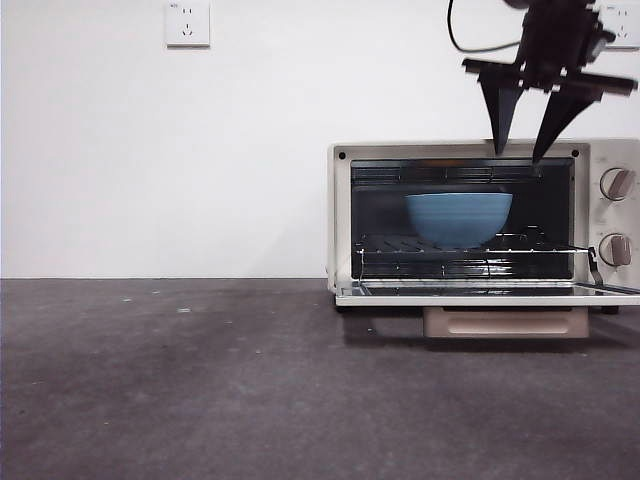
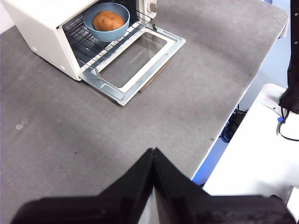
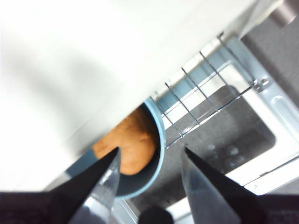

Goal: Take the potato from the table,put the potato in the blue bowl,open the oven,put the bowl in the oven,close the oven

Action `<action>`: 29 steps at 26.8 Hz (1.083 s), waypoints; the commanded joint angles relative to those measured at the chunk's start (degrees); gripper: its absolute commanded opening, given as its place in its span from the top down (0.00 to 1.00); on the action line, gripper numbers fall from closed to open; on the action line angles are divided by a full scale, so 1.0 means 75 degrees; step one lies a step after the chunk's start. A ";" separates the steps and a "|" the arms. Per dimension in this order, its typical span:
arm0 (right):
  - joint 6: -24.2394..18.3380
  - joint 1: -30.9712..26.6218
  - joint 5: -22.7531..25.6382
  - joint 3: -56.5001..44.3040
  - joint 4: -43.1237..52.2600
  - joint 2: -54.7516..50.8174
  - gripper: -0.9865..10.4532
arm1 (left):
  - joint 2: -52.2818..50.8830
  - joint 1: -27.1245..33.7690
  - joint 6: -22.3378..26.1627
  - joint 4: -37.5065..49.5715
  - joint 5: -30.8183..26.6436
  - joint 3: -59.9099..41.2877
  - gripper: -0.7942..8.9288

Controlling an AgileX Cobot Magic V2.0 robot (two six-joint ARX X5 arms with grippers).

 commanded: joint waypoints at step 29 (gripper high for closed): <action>-0.6455 0.0746 0.2439 0.0536 -0.0743 -0.4389 0.81 | 0.1370 -0.0012 -0.0119 0.0440 -0.0280 -0.0044 0.93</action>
